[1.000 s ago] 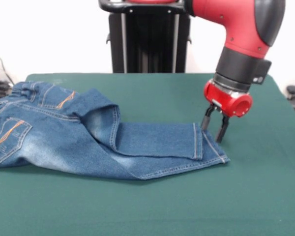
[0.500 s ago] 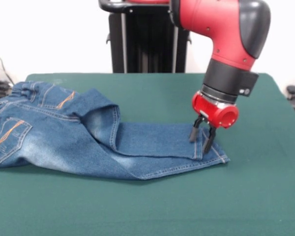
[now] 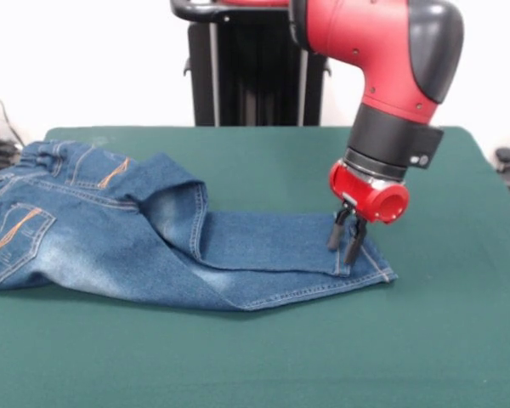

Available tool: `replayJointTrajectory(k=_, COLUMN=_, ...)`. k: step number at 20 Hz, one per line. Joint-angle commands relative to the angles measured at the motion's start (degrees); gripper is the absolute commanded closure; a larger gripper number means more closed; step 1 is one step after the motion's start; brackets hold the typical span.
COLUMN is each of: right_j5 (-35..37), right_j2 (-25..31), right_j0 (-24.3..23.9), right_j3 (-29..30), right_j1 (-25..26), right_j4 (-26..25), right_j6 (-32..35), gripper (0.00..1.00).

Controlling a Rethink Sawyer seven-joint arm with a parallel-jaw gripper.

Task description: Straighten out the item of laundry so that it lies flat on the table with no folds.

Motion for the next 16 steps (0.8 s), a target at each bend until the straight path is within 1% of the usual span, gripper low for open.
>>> replayJointTrajectory(k=1, right_j5=-0.54, right_j2=4.60, right_j0=3.33, right_j3=1.96, right_j1=4.01, right_j4=1.46, right_j6=10.37, gripper=1.00)
replayJointTrajectory(k=4, right_j5=-1.52, right_j2=6.36, right_j0=1.82, right_j3=2.58, right_j1=3.54, right_j4=0.61, right_j6=11.44, gripper=1.00)
replayJointTrajectory(k=8, right_j5=-1.84, right_j2=6.44, right_j0=1.71, right_j3=2.24, right_j1=3.92, right_j4=0.55, right_j6=11.43, gripper=1.00)
replayJointTrajectory(k=9, right_j5=-1.30, right_j2=5.53, right_j0=2.33, right_j3=1.72, right_j1=4.29, right_j4=0.46, right_j6=10.32, gripper=1.00)
replayJointTrajectory(k=10, right_j5=-1.91, right_j2=5.38, right_j0=2.48, right_j3=1.68, right_j1=4.39, right_j4=0.38, right_j6=10.38, gripper=0.00)
replayJointTrajectory(k=13, right_j5=-1.56, right_j2=5.18, right_j0=2.71, right_j3=2.03, right_j1=4.12, right_j4=0.96, right_j6=10.81, gripper=0.00)
replayJointTrajectory(k=16, right_j5=-2.12, right_j2=7.00, right_j0=0.88, right_j3=4.28, right_j1=2.14, right_j4=-1.62, right_j6=11.12, gripper=0.00)
